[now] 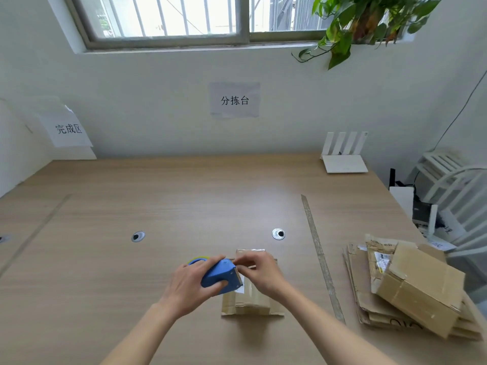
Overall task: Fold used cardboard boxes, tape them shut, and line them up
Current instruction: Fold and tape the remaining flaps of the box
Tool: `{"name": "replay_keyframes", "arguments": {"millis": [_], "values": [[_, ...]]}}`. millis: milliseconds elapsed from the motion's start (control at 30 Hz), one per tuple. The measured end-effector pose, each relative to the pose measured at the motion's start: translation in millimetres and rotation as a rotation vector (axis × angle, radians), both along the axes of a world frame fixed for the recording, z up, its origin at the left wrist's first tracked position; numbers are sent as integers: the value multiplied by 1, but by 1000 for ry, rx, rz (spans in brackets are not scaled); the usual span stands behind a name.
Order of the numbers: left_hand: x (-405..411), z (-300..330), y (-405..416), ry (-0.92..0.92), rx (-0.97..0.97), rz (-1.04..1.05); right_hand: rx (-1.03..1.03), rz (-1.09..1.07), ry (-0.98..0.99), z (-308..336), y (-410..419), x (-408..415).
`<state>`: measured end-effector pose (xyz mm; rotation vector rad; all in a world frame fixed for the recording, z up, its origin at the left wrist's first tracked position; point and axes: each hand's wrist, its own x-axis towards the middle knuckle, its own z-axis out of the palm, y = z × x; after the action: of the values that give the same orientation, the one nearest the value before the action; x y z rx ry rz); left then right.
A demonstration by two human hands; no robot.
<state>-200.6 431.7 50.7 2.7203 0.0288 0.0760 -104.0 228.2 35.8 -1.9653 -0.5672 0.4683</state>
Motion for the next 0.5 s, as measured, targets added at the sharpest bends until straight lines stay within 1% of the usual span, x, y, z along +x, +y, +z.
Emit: {"name": "replay_keyframes", "arguments": {"millis": [100,200,367,500], "values": [[-2,4,-7,2,13,-21,18,-76,-2,-1,-8,-2],[-3,7,-11,30,39,-22,37,-153,41,-1,-16,-3],[-5,-1,-7,108,148,-51,-39,-119,88,-12,-24,-19],[-15,-17,9,166,220,-60,-60,-205,157,-27,-45,-23]]}}
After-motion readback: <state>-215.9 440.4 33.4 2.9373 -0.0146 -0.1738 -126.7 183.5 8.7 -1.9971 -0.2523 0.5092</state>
